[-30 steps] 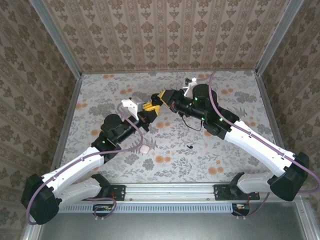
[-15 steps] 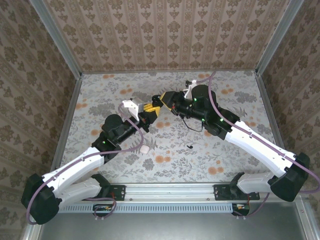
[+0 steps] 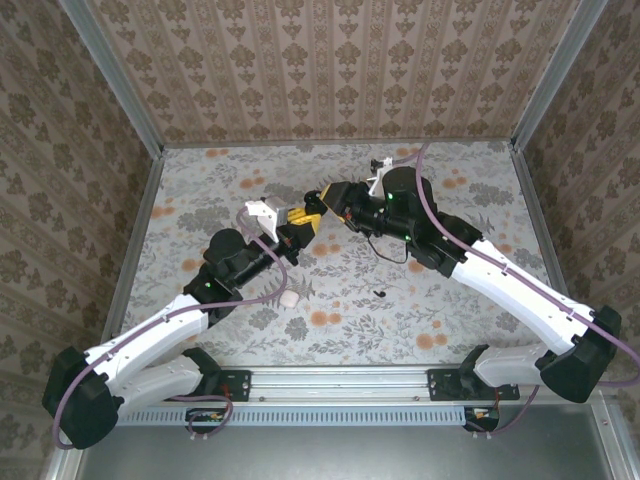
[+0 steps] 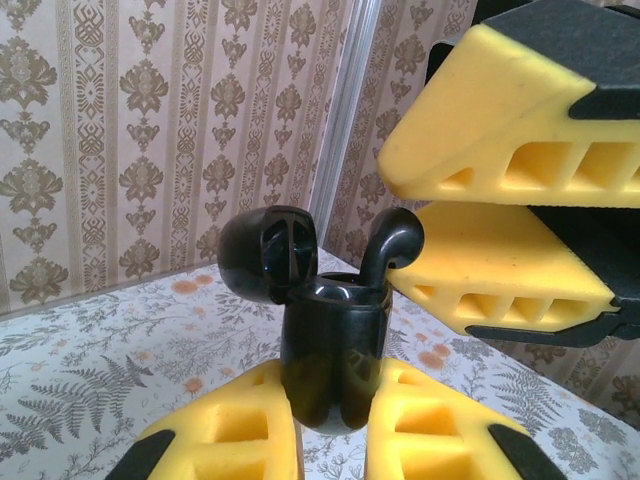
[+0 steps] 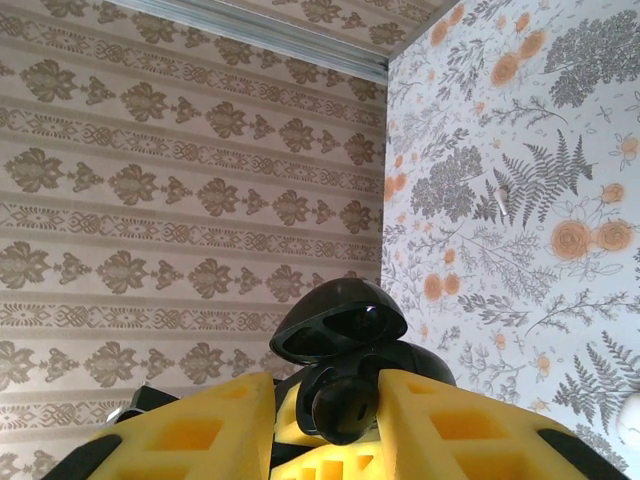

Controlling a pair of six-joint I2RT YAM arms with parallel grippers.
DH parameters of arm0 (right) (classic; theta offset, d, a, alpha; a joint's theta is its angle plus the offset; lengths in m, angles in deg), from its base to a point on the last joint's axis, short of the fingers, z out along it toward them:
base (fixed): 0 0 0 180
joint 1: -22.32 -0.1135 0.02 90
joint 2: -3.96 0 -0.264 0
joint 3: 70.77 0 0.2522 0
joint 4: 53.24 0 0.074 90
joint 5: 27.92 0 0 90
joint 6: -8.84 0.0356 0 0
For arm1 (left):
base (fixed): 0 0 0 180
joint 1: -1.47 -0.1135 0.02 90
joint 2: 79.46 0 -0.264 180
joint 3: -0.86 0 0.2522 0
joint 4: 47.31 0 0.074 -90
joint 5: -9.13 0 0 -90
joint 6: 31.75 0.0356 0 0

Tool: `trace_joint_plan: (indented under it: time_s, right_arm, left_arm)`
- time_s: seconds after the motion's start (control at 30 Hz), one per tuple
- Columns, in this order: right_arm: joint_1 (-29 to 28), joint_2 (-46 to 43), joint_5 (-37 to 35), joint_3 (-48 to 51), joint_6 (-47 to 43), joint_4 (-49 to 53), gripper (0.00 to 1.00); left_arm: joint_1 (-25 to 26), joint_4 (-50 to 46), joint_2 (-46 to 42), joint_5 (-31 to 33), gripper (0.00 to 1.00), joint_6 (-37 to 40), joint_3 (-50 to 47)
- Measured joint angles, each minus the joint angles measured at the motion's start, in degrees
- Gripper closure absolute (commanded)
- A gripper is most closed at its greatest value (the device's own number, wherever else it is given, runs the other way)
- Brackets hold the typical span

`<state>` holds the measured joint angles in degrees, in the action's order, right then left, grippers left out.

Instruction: Insert the wireless bluetooth earbuds into the charging case

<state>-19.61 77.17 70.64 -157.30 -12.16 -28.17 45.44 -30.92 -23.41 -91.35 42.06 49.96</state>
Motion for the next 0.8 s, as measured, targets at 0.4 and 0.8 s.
trace_joint_plan:
  time_s: [0.4,0.8]
  right_arm:
    - [-0.13,0.79,-0.7,-4.52,-5.44,7.34,0.53]
    - [-0.13,0.76,-3.69,-7.56,-12.74,15.28,0.56]
  left_arm:
    - [0.0,0.85,0.09,-0.74,1.0,0.0,0.0]
    - [0.0,2.95,0.09,-1.97,1.0,0.33,0.0]
